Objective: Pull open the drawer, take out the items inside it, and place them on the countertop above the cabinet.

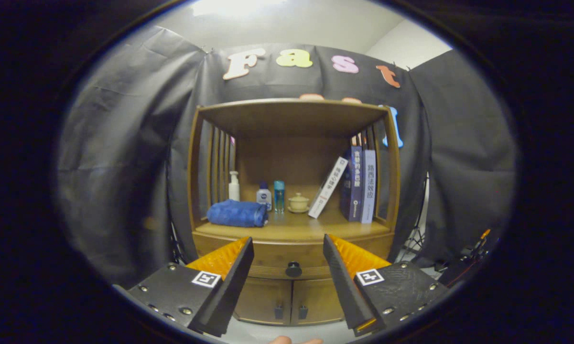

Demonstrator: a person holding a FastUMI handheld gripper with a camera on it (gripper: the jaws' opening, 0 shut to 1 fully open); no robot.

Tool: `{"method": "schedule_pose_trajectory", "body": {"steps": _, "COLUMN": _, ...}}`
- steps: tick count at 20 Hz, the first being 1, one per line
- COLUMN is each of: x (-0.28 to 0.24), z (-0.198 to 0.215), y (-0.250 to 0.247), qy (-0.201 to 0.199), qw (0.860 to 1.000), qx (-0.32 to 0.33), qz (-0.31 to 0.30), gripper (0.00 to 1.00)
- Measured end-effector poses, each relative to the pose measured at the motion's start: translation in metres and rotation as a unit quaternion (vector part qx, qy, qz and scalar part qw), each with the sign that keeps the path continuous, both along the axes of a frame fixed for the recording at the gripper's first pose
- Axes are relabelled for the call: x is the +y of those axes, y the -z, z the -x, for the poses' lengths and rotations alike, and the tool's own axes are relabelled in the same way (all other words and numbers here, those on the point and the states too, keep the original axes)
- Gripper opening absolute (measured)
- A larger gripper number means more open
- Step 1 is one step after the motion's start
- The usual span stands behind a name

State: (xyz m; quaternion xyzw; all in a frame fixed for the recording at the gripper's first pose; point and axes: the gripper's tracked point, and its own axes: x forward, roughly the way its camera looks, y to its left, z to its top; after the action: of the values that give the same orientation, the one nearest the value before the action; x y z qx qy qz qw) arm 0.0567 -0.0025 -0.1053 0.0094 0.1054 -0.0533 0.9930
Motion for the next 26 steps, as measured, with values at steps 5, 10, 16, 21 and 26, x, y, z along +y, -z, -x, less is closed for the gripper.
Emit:
{"method": "schedule_pose_trajectory", "body": {"steps": 5, "x": 0.002, "z": -0.033, "y": 0.033, "qy": 0.005, "qw": 1.000, "qx": 0.000, "qz": -0.025, "gripper": 0.88}}
{"method": "schedule_pose_trajectory", "body": {"steps": 10, "x": 0.003, "z": -0.056, "y": 0.077, "qy": 0.002, "qw": 0.999, "qx": 0.035, "qz": -0.028, "gripper": 0.88}}
{"method": "schedule_pose_trajectory", "body": {"steps": 16, "x": -0.007, "z": -0.090, "y": 0.145, "qy": 0.010, "qw": 0.994, "qx": 0.093, "qz": -0.054, "gripper": 0.88}}
{"method": "schedule_pose_trajectory", "body": {"steps": 21, "x": -0.010, "z": -0.114, "y": 0.193, "qy": 0.014, "qw": 0.987, "qx": 0.144, "qz": -0.066, "gripper": 0.88}}
{"method": "schedule_pose_trajectory", "body": {"steps": 26, "x": -0.006, "z": -0.124, "y": 0.208, "qy": 0.008, "qw": 0.983, "qx": 0.155, "qz": -0.095, "gripper": 0.78}}
